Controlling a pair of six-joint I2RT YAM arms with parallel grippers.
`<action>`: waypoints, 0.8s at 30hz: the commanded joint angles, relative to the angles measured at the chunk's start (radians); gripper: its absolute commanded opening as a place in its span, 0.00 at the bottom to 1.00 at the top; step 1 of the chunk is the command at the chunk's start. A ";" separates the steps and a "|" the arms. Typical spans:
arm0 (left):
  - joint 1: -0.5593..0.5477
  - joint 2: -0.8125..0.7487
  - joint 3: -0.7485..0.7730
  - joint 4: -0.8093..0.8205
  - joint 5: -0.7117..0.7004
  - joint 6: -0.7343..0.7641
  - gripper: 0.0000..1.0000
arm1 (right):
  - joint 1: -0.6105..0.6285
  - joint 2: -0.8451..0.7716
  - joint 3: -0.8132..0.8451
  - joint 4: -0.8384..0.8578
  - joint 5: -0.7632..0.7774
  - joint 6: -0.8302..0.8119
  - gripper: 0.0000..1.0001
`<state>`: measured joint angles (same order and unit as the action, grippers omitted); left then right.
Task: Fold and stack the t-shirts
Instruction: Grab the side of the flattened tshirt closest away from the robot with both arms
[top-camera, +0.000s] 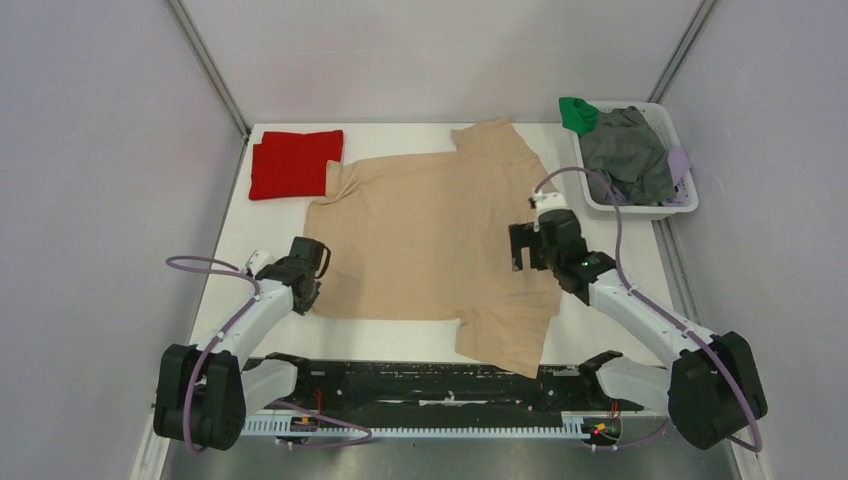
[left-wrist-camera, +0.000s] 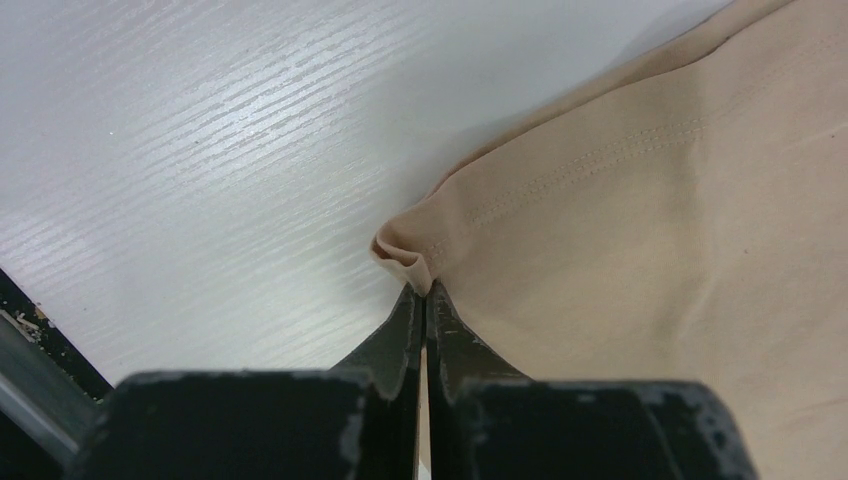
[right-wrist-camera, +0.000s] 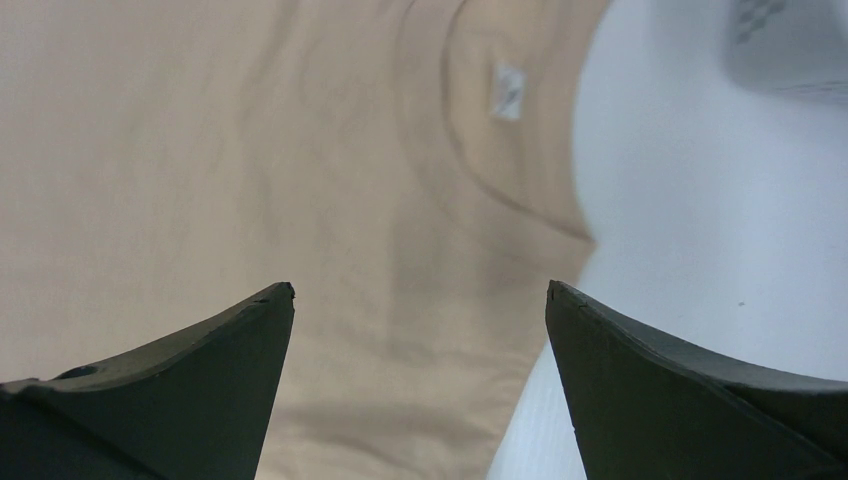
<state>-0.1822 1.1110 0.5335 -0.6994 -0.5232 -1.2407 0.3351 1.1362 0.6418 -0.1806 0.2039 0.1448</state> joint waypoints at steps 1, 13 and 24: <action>0.010 -0.030 0.011 0.038 -0.045 0.066 0.02 | 0.223 -0.003 0.025 -0.243 -0.001 -0.038 0.97; 0.010 -0.117 -0.036 0.090 0.110 0.121 0.02 | 0.605 -0.113 -0.062 -0.517 -0.199 0.071 0.77; 0.010 -0.152 -0.028 0.060 0.141 0.154 0.02 | 0.846 0.016 -0.130 -0.448 -0.074 0.221 0.66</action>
<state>-0.1776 0.9848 0.5034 -0.6441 -0.4004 -1.1481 1.1130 1.1072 0.5014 -0.6384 0.0738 0.2783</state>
